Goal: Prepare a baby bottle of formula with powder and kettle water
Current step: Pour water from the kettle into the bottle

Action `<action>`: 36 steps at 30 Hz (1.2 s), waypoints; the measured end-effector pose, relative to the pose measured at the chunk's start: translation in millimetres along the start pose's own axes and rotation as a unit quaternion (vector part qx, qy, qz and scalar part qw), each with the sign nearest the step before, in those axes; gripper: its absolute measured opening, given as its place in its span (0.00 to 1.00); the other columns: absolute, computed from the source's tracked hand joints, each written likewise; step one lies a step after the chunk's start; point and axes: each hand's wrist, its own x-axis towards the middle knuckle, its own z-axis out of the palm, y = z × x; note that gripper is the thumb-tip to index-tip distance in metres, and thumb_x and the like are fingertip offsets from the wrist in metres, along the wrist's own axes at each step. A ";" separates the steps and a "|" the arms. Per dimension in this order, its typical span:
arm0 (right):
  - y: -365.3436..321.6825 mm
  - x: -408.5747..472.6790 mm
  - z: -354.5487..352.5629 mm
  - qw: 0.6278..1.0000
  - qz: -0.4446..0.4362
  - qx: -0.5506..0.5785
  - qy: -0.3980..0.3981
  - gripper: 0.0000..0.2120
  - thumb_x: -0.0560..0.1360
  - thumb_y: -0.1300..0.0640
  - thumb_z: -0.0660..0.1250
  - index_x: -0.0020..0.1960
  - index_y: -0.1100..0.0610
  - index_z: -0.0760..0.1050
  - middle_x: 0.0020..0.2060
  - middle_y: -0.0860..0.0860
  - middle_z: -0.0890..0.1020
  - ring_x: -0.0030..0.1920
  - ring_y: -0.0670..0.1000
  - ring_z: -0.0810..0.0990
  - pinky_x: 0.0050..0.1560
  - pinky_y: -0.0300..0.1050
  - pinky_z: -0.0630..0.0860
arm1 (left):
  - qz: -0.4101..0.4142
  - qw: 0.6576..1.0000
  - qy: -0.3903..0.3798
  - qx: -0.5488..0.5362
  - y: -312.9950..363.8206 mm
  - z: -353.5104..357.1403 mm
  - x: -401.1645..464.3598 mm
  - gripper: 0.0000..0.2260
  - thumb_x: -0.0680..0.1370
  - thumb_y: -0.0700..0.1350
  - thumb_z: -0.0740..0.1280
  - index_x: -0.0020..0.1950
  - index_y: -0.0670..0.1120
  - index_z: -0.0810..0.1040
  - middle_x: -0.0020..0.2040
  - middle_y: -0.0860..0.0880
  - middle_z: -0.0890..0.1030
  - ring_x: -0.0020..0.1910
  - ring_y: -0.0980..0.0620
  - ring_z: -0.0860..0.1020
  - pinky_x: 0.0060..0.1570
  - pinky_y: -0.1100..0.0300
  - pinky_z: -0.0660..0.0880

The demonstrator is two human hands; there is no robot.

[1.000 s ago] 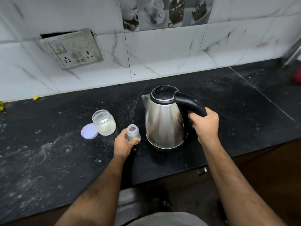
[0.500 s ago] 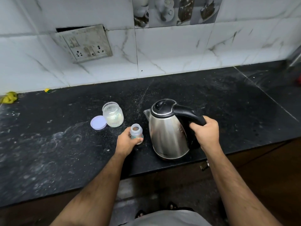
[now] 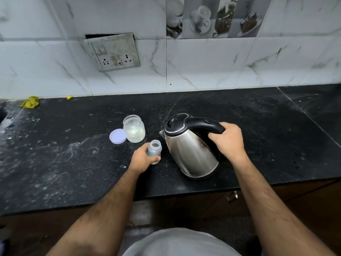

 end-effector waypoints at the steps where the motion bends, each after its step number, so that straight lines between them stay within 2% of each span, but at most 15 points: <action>1: -2.7 3.2 -0.6 1.000 -0.007 -0.010 -0.004 0.07 0.59 0.54 0.67 0.35 0.56 0.79 0.29 0.51 0.82 0.34 0.54 0.82 0.34 0.50 0.78 | -0.002 1.000 0.002 0.002 1.0 -0.8 -0.3 0.23 0.67 0.39 0.79 0.59 0.50 0.79 0.52 0.52 0.84 0.54 0.52 0.80 0.57 0.59 0.73; 3: -5.9 7.0 -2.3 0.999 -0.016 -0.027 -0.012 0.08 0.59 0.54 0.67 0.34 0.57 0.79 0.28 0.51 0.82 0.34 0.55 0.82 0.35 0.51 0.79 | -0.007 1.000 -0.003 0.005 1.7 -1.1 0.2 0.23 0.66 0.39 0.79 0.59 0.50 0.79 0.52 0.52 0.84 0.53 0.52 0.80 0.55 0.60 0.73; 6: -11.2 12.1 -5.0 0.997 -0.037 -0.052 -0.034 0.06 0.59 0.53 0.67 0.32 0.55 0.78 0.28 0.50 0.81 0.33 0.54 0.81 0.34 0.50 0.77 | -0.012 1.000 -0.004 0.003 2.2 -2.5 1.0 0.24 0.66 0.39 0.79 0.60 0.50 0.79 0.53 0.51 0.84 0.54 0.51 0.81 0.59 0.56 0.74; 9: -16.9 17.0 -7.5 0.995 -0.052 -0.073 -0.052 0.05 0.59 0.53 0.67 0.32 0.54 0.78 0.28 0.49 0.81 0.33 0.53 0.81 0.35 0.50 0.77 | -0.012 1.000 -0.007 0.006 4.1 -4.1 2.8 0.24 0.66 0.40 0.79 0.59 0.52 0.78 0.53 0.52 0.84 0.54 0.52 0.81 0.60 0.56 0.74; 14: -23.6 20.0 -9.0 0.990 -0.070 -0.098 -0.071 0.03 0.60 0.53 0.70 0.30 0.48 0.76 0.27 0.46 0.81 0.33 0.49 0.81 0.35 0.48 0.78 | -0.010 1.000 -0.024 0.004 5.5 -2.9 3.0 0.25 0.65 0.38 0.79 0.59 0.52 0.79 0.53 0.51 0.84 0.54 0.51 0.82 0.60 0.55 0.76; 18: -26.9 21.5 -7.1 0.987 -0.078 -0.116 -0.081 0.01 0.61 0.54 0.70 0.32 0.50 0.78 0.27 0.47 0.81 0.32 0.49 0.81 0.35 0.49 0.79 | -0.006 0.999 -0.031 0.009 8.4 -3.9 2.8 0.25 0.66 0.38 0.78 0.60 0.51 0.79 0.52 0.51 0.85 0.53 0.51 0.82 0.59 0.55 0.76; 23: -32.2 23.8 -5.6 0.980 -0.095 -0.148 -0.092 0.02 0.62 0.54 0.70 0.33 0.51 0.78 0.26 0.47 0.80 0.32 0.49 0.79 0.32 0.46 0.75 | -0.002 0.999 -0.041 0.015 9.0 -7.0 0.4 0.24 0.66 0.38 0.78 0.59 0.52 0.79 0.51 0.53 0.84 0.54 0.51 0.81 0.58 0.57 0.75; 26: -35.1 23.9 -5.6 0.977 -0.102 -0.161 -0.096 0.03 0.62 0.53 0.70 0.31 0.51 0.76 0.25 0.46 0.78 0.30 0.47 0.78 0.30 0.43 0.70 | -0.001 0.999 -0.042 0.016 7.3 -7.7 -0.8 0.24 0.66 0.37 0.78 0.60 0.51 0.80 0.52 0.52 0.85 0.54 0.50 0.81 0.61 0.53 0.75; 30: -40.4 23.5 -4.7 0.971 -0.112 -0.184 -0.099 0.04 0.63 0.54 0.70 0.32 0.51 0.76 0.25 0.46 0.78 0.31 0.47 0.77 0.31 0.44 0.72 | -0.002 0.999 -0.041 0.017 6.8 -8.2 -1.5 0.26 0.66 0.37 0.79 0.61 0.50 0.80 0.53 0.50 0.85 0.55 0.49 0.81 0.63 0.50 0.75; 36: -46.0 24.7 -6.2 0.966 -0.123 -0.203 -0.099 0.02 0.63 0.54 0.71 0.34 0.51 0.78 0.26 0.45 0.79 0.31 0.47 0.78 0.32 0.43 0.73 | 0.001 0.999 -0.043 0.013 8.6 -8.8 -3.4 0.26 0.66 0.37 0.79 0.61 0.50 0.80 0.52 0.51 0.84 0.55 0.51 0.81 0.61 0.56 0.75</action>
